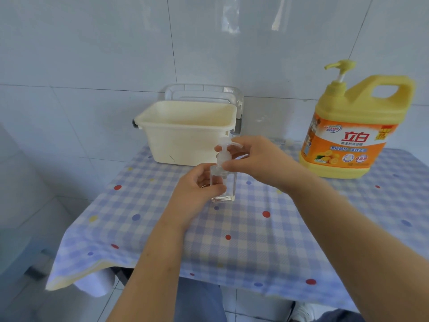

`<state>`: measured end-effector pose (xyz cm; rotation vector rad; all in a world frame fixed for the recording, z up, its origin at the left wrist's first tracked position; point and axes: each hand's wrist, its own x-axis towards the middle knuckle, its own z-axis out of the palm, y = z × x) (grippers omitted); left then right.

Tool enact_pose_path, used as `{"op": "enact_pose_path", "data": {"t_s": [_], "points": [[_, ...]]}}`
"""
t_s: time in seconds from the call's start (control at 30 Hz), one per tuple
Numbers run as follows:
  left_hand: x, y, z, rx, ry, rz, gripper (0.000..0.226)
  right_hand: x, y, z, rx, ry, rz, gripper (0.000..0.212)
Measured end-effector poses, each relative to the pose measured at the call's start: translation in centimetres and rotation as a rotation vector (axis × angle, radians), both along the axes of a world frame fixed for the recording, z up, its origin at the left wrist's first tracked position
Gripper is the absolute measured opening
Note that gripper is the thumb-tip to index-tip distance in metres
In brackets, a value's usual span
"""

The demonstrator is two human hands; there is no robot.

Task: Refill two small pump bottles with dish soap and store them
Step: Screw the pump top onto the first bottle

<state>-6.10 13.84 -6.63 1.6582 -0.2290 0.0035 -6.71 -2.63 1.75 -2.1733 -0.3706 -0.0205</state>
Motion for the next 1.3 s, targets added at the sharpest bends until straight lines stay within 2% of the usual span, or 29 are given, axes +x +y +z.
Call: {"op": "enact_pose_path", "data": {"t_s": [0.27,0.47,0.63,0.9,1.13,1.2,1.3], "points": [[0.1,0.1,-0.1,0.006,-0.002,-0.004,0.039,0.5,-0.2,-0.4,-0.035,-0.025,0.012,0.024],[-0.1,0.1,0.0,0.002,-0.004,-0.004,0.032,1.0,1.1,-2.0,-0.085,-0.134,-0.112,0.034],[0.0,0.1,-0.1,0.017,-0.007,-0.006,0.031,0.7,1.6,-2.8,-0.040,-0.133,-0.177,0.038],[-0.2,0.1,0.2,0.016,-0.002,0.002,0.032,0.7,1.1,-3.0,0.040,-0.079,-0.168,0.029],[-0.5,0.0,0.4,0.034,-0.007,0.007,0.029,0.1,2.2,-3.1,-0.002,-0.101,-0.287,0.041],[-0.5,0.0,0.5,0.038,-0.009,0.008,0.031,0.2,1.9,-3.0,0.000,-0.065,-0.240,0.041],[-0.6,0.0,0.6,0.042,-0.009,0.009,0.031,0.2,1.2,-2.2,-0.015,-0.022,-0.144,0.057]]}}
